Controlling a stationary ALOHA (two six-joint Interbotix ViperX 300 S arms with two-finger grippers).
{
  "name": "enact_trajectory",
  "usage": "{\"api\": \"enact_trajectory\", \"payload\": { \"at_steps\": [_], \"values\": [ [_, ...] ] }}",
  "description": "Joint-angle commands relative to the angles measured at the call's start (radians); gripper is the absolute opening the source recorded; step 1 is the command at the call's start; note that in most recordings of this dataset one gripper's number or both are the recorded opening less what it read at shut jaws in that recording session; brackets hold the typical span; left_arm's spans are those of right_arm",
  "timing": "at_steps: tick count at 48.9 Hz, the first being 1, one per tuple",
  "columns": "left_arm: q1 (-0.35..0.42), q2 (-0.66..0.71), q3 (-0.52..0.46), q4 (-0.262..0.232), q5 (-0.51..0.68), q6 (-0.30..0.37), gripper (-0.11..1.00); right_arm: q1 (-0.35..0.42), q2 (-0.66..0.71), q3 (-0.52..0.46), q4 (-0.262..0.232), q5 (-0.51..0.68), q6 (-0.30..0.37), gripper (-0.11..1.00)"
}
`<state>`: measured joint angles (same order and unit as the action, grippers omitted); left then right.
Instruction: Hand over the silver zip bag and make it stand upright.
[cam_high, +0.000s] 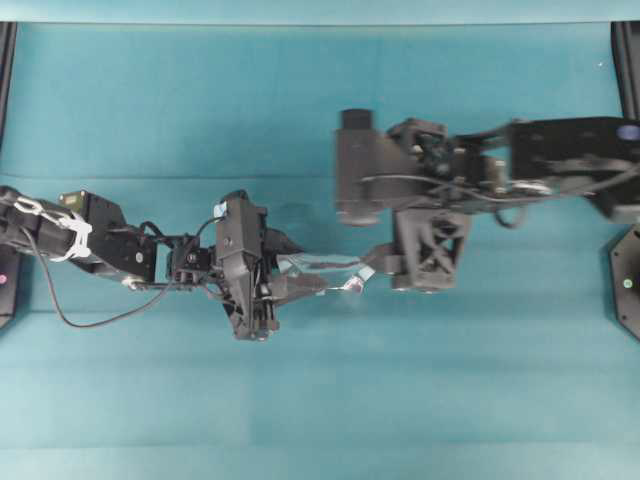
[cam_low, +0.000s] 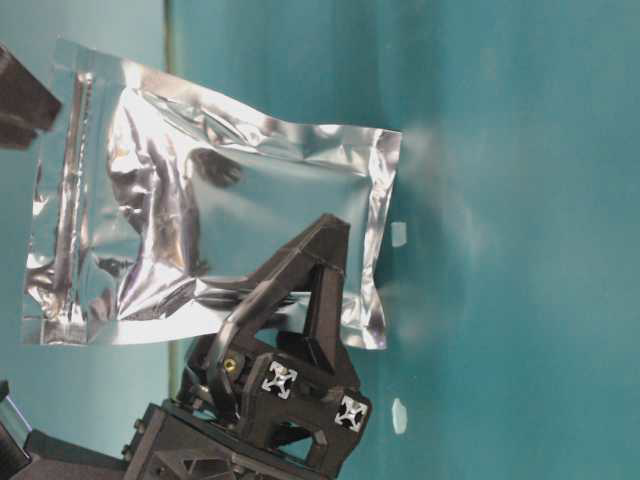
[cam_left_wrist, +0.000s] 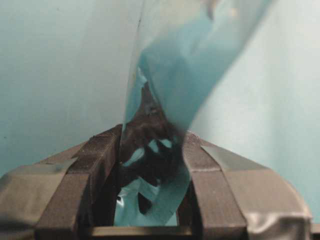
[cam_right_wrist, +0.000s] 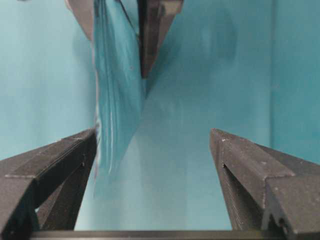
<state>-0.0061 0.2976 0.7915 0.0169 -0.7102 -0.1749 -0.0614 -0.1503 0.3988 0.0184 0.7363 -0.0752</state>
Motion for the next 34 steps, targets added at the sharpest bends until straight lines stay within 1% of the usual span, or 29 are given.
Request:
{"api": "enact_trajectory", "payload": {
  "at_steps": [1,22,26,34],
  "values": [
    [-0.006,-0.008,-0.003,0.003,-0.003,-0.003,0.32,0.008,-0.066,0.026,-0.002,-0.054,0.011,0.90],
    [-0.005,-0.008,-0.002,0.003,-0.003,-0.002,0.32,0.012,-0.347,0.301,0.000,-0.362,0.012,0.90],
    [-0.005,-0.008,0.000,0.003,0.000,-0.002,0.32,0.012,-0.376,0.324,0.000,-0.379,0.012,0.90],
    [-0.005,-0.009,0.000,0.003,0.020,-0.002,0.32,0.012,-0.394,0.336,0.006,-0.377,0.012,0.90]
  ]
}}
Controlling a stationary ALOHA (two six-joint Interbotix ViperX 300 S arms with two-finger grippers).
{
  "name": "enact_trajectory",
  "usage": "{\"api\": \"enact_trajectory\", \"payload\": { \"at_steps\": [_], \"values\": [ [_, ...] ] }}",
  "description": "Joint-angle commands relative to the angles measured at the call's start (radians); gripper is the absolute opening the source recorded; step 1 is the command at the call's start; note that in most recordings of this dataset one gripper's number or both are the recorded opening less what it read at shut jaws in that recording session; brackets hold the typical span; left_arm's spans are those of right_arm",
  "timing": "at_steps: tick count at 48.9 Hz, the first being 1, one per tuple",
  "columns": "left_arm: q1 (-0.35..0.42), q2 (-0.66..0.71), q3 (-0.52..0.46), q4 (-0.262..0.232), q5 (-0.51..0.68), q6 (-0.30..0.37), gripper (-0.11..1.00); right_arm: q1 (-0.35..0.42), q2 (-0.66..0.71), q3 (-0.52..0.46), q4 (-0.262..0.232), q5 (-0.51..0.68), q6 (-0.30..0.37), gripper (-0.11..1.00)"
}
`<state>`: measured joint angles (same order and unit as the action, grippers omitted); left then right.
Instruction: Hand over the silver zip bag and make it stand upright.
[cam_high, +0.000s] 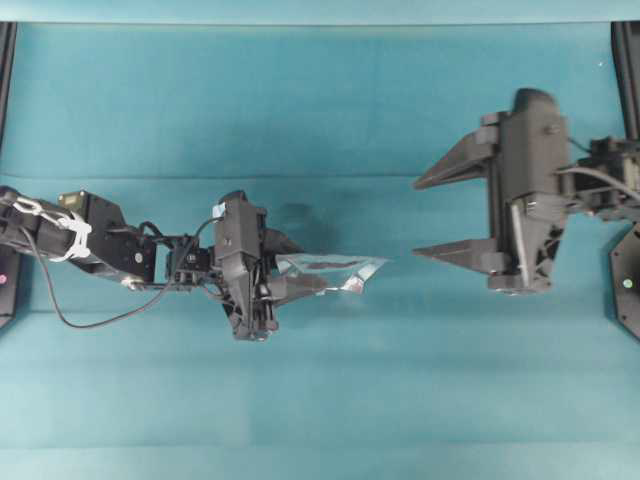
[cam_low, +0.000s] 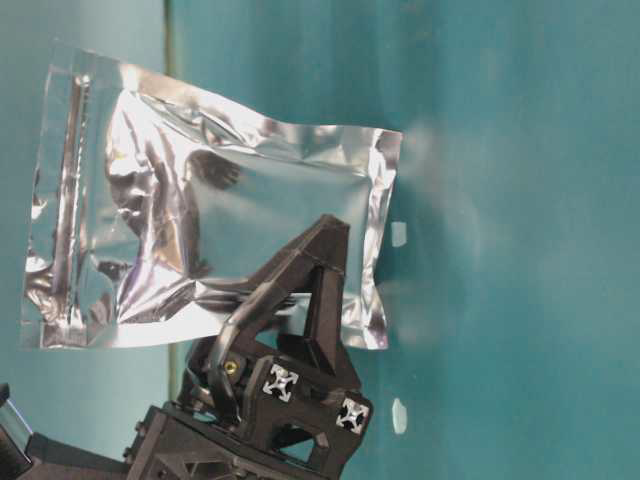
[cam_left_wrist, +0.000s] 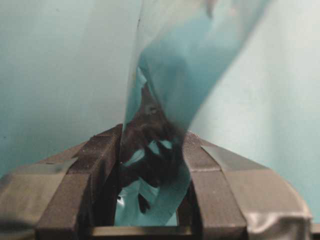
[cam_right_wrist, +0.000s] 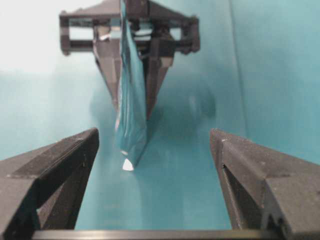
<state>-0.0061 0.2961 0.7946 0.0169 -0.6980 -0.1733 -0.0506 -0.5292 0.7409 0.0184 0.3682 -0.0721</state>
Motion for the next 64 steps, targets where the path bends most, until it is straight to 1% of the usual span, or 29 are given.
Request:
{"api": "enact_trajectory", "payload": {
  "at_steps": [1,11,19,23,64],
  "values": [
    [-0.005,-0.008,-0.003,0.003,0.008,-0.003,0.32,0.002,-0.017,-0.005,0.008,-0.009,0.009,0.90],
    [-0.005,-0.009,-0.005,0.003,0.009,-0.003,0.32,0.002,-0.017,0.003,0.021,-0.002,0.011,0.90],
    [-0.005,-0.009,-0.003,0.003,0.009,-0.003,0.32,0.002,-0.017,0.008,0.020,0.000,0.049,0.90],
    [-0.003,-0.009,-0.003,0.003,0.008,-0.003,0.32,0.002,-0.017,0.012,0.020,0.000,0.057,0.90],
    [-0.002,-0.009,-0.003,0.003,0.009,-0.003,0.32,0.006,-0.017,0.023,0.020,-0.005,0.057,0.90]
  ]
}}
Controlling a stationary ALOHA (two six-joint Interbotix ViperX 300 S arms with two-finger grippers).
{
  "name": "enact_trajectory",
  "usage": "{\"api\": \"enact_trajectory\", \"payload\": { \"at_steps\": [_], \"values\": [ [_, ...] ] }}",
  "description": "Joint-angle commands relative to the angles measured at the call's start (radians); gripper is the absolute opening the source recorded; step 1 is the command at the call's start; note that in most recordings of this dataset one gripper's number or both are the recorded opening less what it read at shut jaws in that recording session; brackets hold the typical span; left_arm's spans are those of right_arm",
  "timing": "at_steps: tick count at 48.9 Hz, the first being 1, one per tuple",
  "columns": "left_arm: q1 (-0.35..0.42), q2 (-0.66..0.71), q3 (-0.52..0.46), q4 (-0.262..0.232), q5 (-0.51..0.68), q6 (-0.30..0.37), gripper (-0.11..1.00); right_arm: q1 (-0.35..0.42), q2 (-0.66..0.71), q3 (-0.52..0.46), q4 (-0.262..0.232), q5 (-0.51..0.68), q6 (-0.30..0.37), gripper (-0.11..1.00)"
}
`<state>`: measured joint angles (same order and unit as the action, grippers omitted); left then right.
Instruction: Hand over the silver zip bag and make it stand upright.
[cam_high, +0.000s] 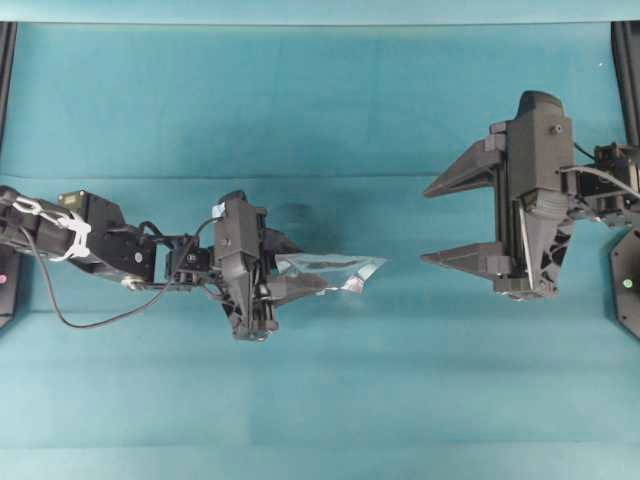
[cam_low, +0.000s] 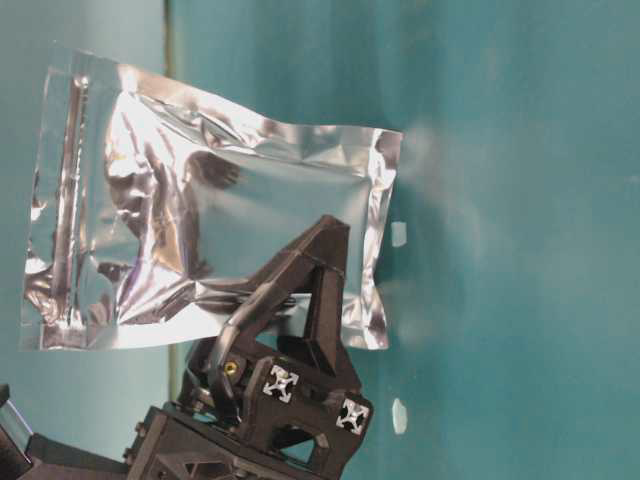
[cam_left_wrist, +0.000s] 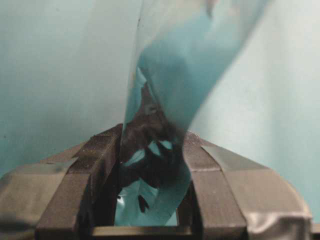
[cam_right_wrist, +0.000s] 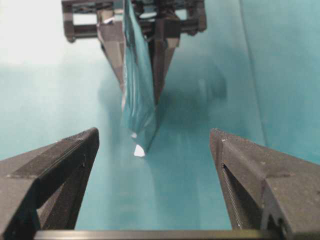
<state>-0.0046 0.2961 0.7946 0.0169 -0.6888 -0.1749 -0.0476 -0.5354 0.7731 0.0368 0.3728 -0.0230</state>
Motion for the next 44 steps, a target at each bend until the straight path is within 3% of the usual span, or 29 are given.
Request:
{"api": "enact_trajectory", "payload": {
  "at_steps": [1,44],
  "values": [
    [-0.003,-0.009,-0.003,0.003,-0.002,-0.002,0.32,0.003,-0.011,-0.009,0.002,-0.009,0.008,0.90],
    [0.003,-0.009,-0.003,0.003,0.000,-0.002,0.30,0.005,-0.011,-0.003,0.000,-0.005,0.008,0.90]
  ]
}}
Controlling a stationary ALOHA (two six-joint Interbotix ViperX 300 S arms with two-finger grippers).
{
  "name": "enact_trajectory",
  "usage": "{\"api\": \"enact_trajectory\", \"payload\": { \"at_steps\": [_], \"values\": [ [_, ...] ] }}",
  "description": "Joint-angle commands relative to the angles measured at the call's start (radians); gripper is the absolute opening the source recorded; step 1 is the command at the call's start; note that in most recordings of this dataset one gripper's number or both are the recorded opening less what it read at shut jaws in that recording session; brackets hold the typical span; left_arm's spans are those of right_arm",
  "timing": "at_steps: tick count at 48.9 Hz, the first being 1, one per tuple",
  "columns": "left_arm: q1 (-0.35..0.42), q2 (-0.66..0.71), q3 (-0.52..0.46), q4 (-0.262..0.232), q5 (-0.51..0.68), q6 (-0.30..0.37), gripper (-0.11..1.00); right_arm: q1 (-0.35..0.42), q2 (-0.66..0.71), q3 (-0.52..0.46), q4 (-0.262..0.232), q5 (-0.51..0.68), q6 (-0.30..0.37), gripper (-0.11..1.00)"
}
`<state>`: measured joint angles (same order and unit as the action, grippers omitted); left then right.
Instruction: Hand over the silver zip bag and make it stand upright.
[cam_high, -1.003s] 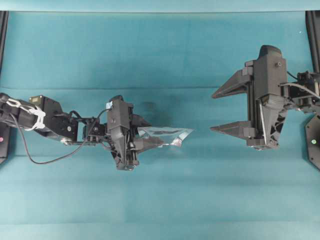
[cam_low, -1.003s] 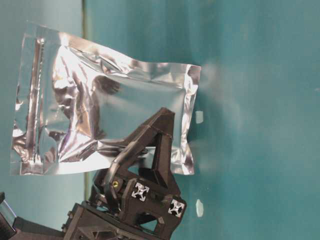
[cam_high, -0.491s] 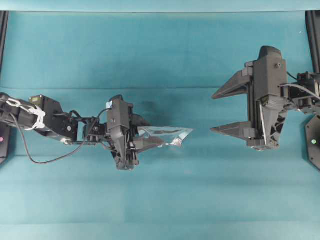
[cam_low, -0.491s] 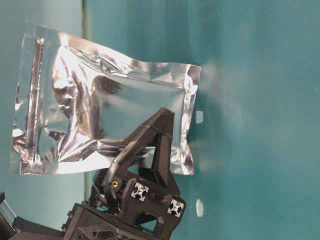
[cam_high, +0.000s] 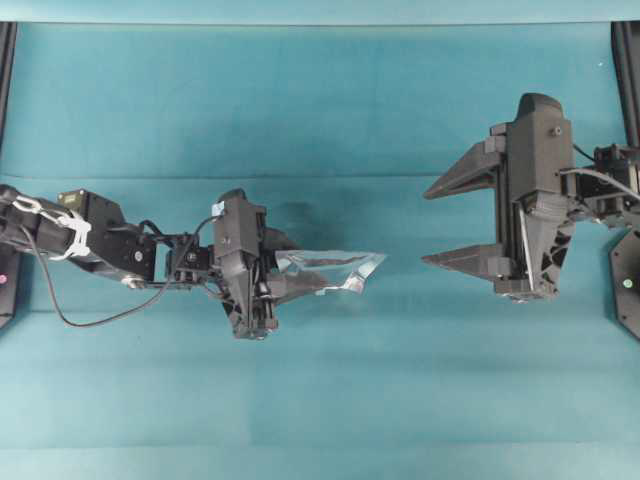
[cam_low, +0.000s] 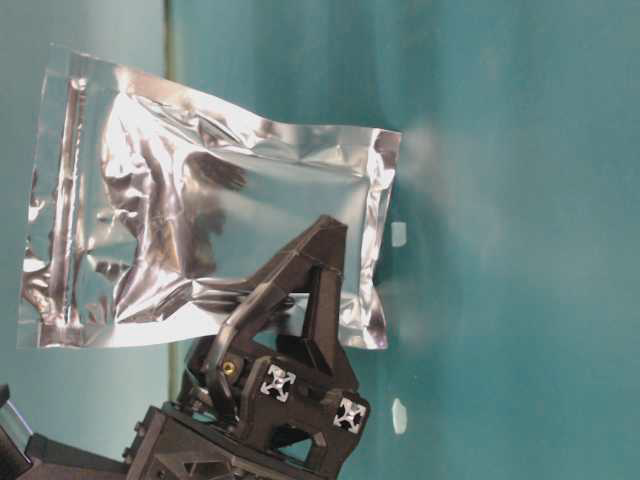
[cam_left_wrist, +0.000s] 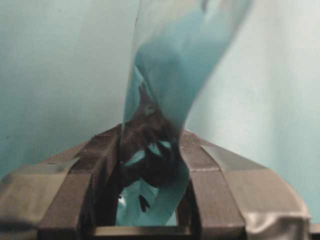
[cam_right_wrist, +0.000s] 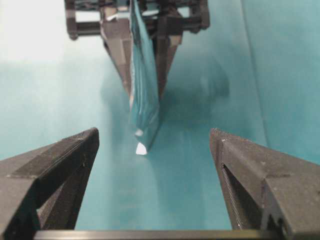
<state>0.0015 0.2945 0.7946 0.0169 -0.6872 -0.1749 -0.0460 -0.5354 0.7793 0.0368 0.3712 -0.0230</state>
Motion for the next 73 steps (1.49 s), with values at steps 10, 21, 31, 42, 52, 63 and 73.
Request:
{"api": "enact_trajectory", "payload": {
  "at_steps": [10,21,31,42,52,63,73],
  "values": [
    [-0.003,-0.008,-0.003,0.003,-0.002,-0.002,0.30,0.003,-0.009,-0.008,0.000,-0.003,0.008,0.90],
    [-0.002,-0.008,-0.003,0.003,-0.002,-0.002,0.30,0.003,-0.011,-0.008,0.000,-0.003,0.008,0.90],
    [-0.002,-0.008,-0.003,0.003,-0.002,-0.002,0.30,0.003,-0.011,-0.008,0.000,-0.003,0.005,0.90],
    [-0.002,-0.008,-0.003,0.003,-0.003,-0.002,0.30,0.003,-0.011,-0.008,0.000,-0.003,0.006,0.90],
    [0.000,-0.008,-0.003,0.003,0.000,-0.002,0.30,0.005,-0.006,-0.008,0.000,-0.003,0.006,0.90],
    [0.000,-0.009,-0.003,0.003,0.020,-0.002,0.30,0.009,-0.006,-0.006,0.000,-0.003,0.006,0.90],
    [0.000,-0.008,-0.006,0.003,0.020,-0.002,0.30,0.011,-0.006,-0.003,0.000,-0.003,0.008,0.90]
  ]
}}
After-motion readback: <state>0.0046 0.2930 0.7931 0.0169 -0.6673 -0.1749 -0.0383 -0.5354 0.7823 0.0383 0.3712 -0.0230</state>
